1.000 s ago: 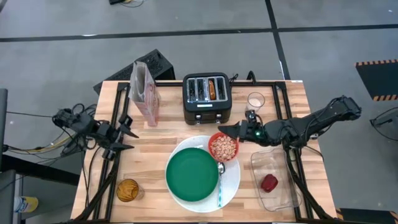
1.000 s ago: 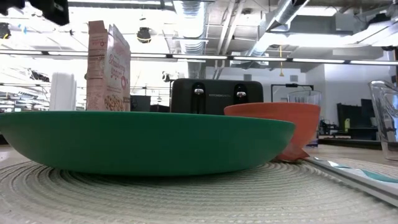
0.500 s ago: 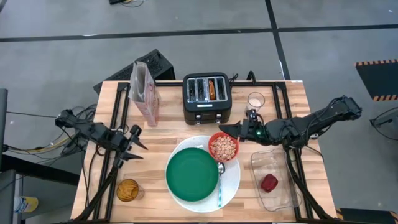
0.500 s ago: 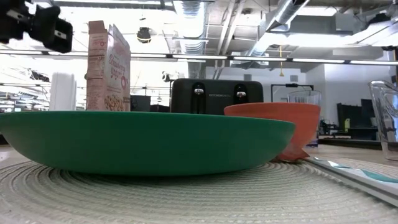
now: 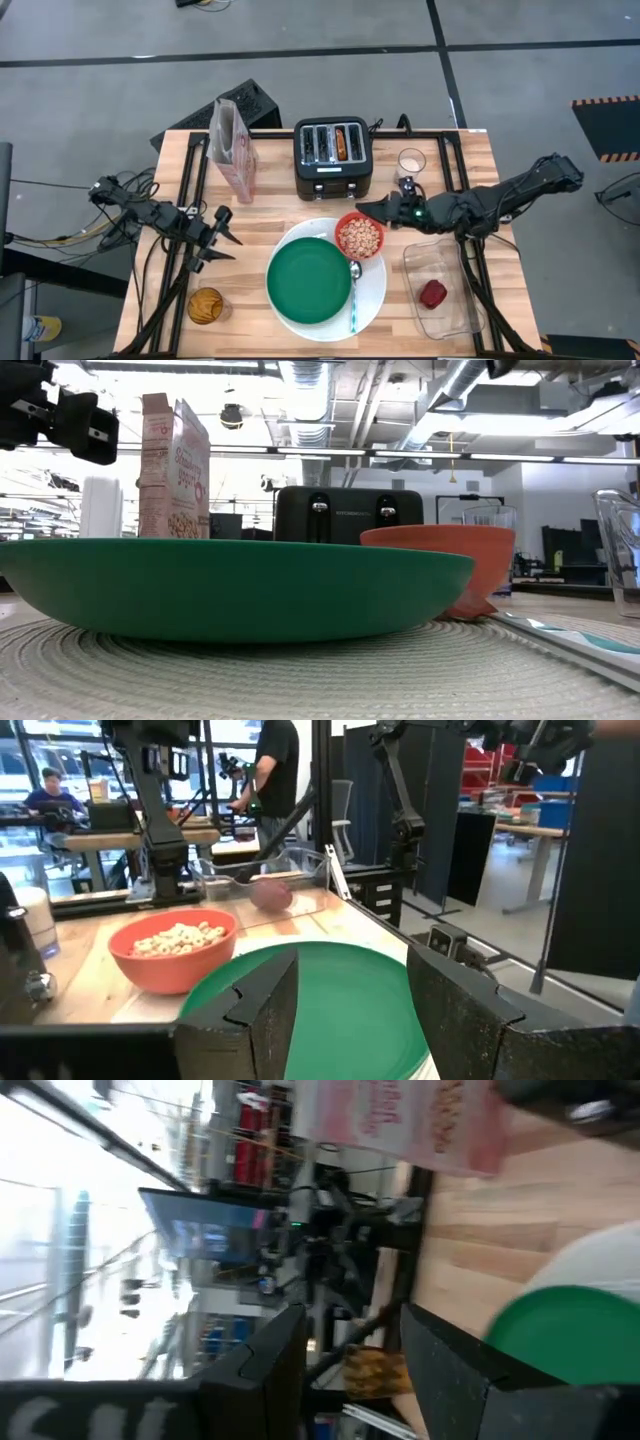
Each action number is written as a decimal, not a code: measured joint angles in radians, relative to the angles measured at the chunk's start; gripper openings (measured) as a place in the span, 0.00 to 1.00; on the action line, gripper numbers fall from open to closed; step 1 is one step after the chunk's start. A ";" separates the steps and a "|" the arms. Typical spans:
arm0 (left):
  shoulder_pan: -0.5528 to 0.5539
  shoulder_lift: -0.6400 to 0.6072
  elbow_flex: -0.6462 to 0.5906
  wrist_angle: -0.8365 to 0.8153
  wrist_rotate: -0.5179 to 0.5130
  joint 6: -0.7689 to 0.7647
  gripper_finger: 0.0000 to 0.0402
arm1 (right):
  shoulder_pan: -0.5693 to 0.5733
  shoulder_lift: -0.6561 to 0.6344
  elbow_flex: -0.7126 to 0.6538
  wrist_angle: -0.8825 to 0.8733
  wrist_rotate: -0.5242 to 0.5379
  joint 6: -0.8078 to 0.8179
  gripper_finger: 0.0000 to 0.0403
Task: Arrange a breakfast setting
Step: Put the apple on the plate
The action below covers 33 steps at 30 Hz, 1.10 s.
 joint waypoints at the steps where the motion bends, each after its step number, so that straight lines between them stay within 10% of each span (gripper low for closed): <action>1: 0.000 0.000 0.000 0.000 0.001 0.001 0.44 | 0.000 -0.010 0.000 -0.034 0.000 0.012 0.46; 33: 0.000 0.000 0.000 0.000 -0.006 -0.040 0.44 | 0.147 -0.265 0.000 -1.065 -0.676 0.540 0.46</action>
